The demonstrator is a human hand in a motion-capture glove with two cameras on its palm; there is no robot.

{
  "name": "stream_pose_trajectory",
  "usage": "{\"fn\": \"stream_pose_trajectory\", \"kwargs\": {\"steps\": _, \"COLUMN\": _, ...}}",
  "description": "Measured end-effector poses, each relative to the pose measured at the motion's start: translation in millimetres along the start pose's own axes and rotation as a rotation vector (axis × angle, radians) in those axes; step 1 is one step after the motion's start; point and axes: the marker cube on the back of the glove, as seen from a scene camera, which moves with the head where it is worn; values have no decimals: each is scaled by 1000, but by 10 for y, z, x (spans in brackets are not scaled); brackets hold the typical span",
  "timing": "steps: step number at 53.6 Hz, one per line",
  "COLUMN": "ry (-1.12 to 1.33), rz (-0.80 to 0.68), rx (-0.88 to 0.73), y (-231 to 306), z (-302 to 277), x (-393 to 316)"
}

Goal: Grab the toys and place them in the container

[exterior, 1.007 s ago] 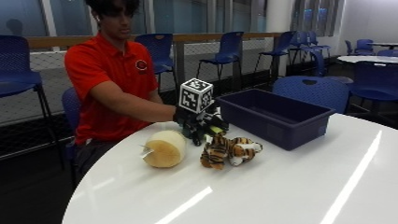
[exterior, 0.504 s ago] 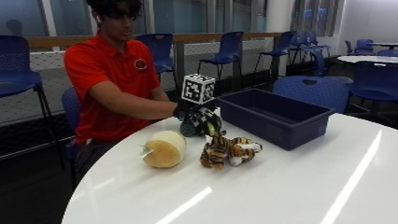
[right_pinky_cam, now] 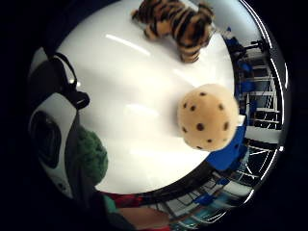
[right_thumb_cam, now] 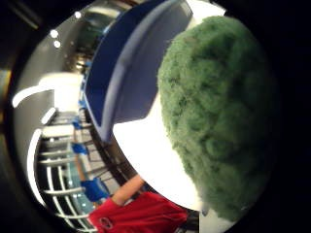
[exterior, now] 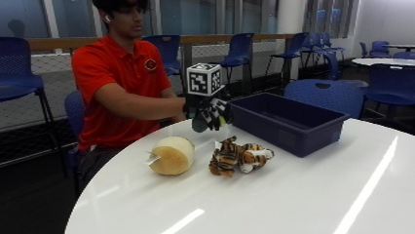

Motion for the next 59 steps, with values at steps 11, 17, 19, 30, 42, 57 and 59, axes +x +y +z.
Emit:
{"fn": "stream_pose_trajectory", "kwargs": {"steps": 11, "ry": 97, "rz": -40, "rx": 36, "y": -429, "z": -592, "x": -279}}
{"fn": "stream_pose_trajectory", "kwargs": {"steps": 17, "ry": 182, "rz": -36, "rx": 58, "y": -746, "z": -756, "x": -440}}
{"fn": "stream_pose_trajectory", "kwargs": {"steps": 19, "ry": 201, "rz": -50, "rx": 63, "y": -851, "z": -790, "x": -518}}
{"fn": "stream_pose_trajectory", "kwargs": {"steps": 30, "ry": 178, "rz": -49, "rx": 81, "y": -1269, "z": -909, "x": -868}}
{"fn": "stream_pose_trajectory", "kwargs": {"steps": 42, "ry": 100, "rz": -248, "rx": 72, "y": -1549, "z": -896, "x": -1361}}
{"fn": "stream_pose_trajectory", "kwargs": {"steps": 57, "ry": 224, "rz": -238, "rx": 40, "y": -1733, "z": -583, "x": -1436}}
{"fn": "stream_pose_trajectory", "kwargs": {"steps": 59, "ry": 153, "rz": -213, "rx": 23, "y": -1722, "z": -585, "x": -1503}}
